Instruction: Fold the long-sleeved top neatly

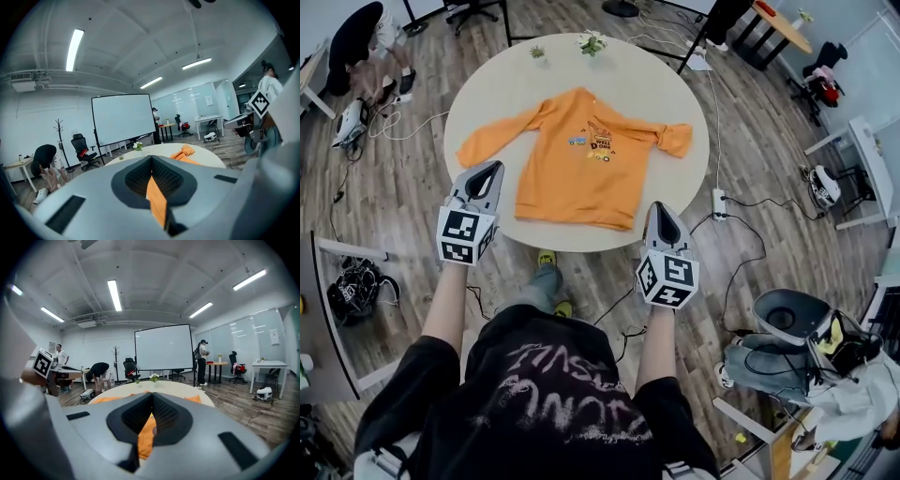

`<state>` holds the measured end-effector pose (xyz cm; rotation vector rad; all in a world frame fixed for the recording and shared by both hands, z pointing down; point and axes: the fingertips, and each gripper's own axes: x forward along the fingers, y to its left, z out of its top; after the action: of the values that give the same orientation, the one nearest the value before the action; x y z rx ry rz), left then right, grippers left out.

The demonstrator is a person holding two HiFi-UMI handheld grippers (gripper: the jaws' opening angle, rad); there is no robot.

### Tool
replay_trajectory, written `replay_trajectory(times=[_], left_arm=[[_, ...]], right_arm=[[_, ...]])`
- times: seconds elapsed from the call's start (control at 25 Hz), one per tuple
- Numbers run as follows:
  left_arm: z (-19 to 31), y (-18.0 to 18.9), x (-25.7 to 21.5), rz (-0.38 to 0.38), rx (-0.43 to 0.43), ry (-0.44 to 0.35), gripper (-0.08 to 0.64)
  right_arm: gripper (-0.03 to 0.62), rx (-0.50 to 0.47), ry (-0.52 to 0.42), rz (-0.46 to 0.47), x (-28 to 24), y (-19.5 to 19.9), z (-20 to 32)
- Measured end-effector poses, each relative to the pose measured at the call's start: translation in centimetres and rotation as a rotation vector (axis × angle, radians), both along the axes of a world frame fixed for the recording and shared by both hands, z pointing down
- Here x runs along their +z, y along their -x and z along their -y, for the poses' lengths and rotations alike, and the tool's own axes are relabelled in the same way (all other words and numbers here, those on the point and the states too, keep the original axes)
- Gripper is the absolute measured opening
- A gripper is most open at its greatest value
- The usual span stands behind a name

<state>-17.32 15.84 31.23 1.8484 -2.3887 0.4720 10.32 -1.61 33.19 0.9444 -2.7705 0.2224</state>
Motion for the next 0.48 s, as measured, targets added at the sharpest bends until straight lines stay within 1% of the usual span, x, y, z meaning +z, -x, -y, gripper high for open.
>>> replay_trajectory(times=[0.2, 0.48], left_arm=[[3.3, 1.6, 1.1, -0.013, 0.014, 0.016, 0.008], [8.2, 5.8, 3.4, -0.063, 0.03, 0.042, 0.008]], right_arm=[[0.005, -0.014, 0.019, -0.027, 1.1, 2.3, 2.7], [0.005, -0.02, 0.033, -0.102, 2.4, 6.7, 6.9]])
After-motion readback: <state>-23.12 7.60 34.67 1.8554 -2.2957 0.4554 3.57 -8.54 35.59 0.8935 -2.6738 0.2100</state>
